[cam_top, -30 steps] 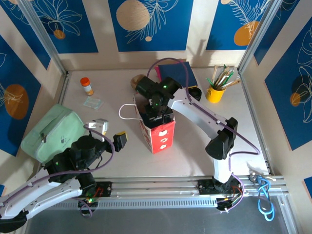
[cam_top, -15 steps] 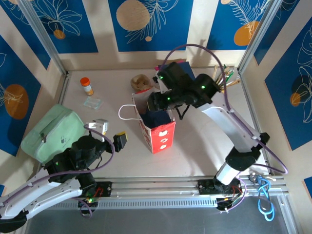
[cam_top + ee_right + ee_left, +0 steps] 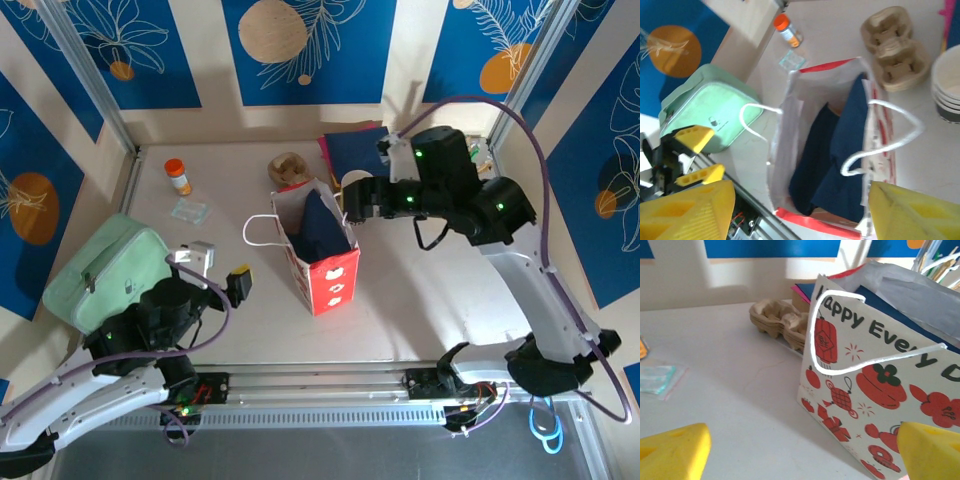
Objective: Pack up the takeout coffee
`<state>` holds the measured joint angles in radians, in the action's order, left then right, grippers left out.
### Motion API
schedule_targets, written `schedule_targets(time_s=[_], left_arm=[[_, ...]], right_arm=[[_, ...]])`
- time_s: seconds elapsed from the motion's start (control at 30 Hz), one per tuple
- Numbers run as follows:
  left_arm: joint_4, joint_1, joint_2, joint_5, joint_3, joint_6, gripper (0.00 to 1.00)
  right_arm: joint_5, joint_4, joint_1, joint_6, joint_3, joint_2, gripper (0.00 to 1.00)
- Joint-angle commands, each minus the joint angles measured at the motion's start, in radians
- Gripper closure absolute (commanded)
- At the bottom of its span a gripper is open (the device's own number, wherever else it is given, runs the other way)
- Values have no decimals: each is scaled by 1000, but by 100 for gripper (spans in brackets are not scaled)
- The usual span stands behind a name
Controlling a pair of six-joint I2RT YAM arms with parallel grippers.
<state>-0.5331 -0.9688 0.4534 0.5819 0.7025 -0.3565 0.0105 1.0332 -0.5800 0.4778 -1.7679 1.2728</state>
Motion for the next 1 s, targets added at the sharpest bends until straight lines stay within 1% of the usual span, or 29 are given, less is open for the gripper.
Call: schedule_targets(time_s=[0.0,0.03,0.07,0.1,0.17,0.27,0.3,0.37,0.4,0.43,0.5,0.63,0.77,0.87,0.97], left_arm=[[7,8,-20,91,17,76,2],[11,8,-24,108,12,84,0],[14,8,-25,128,8,90,1],[15,8,-27,150,6,93,1],[21,9,-27,189,-2,105,1],[58,10,-25,243,-21,134,1],[80,10,-25,260,-32,154,1],[114,12,-23,312,-50,182,1],[127,14,-22,343,-59,188,1],[139,16,-22,364,-68,192,1],[167,24,-25,371,-85,207,1],[239,49,-22,389,-132,243,1],[271,136,-1,343,-166,242,1],[270,242,25,253,-175,215,1],[305,361,67,135,-191,203,1]], right_arm=[[68,-68,86,-5,89,-66,27],[80,-84,115,-9,121,-82,25],[103,-111,151,-14,166,-103,23],[95,-146,176,-19,216,-125,23],[102,-215,211,-52,305,-165,18],[137,-280,258,-53,403,-203,14],[149,-302,273,-57,434,-213,10],[139,-339,304,-69,489,-231,6],[131,-360,325,-72,520,-240,1],[123,-380,345,-66,548,-248,1],[116,-432,388,-73,613,-266,1],[25,-527,449,-87,743,-325,1],[-57,-611,499,-85,852,-385,1],[-108,-667,536,-98,928,-426,1],[-134,-746,551,-134,1007,-458,1]])
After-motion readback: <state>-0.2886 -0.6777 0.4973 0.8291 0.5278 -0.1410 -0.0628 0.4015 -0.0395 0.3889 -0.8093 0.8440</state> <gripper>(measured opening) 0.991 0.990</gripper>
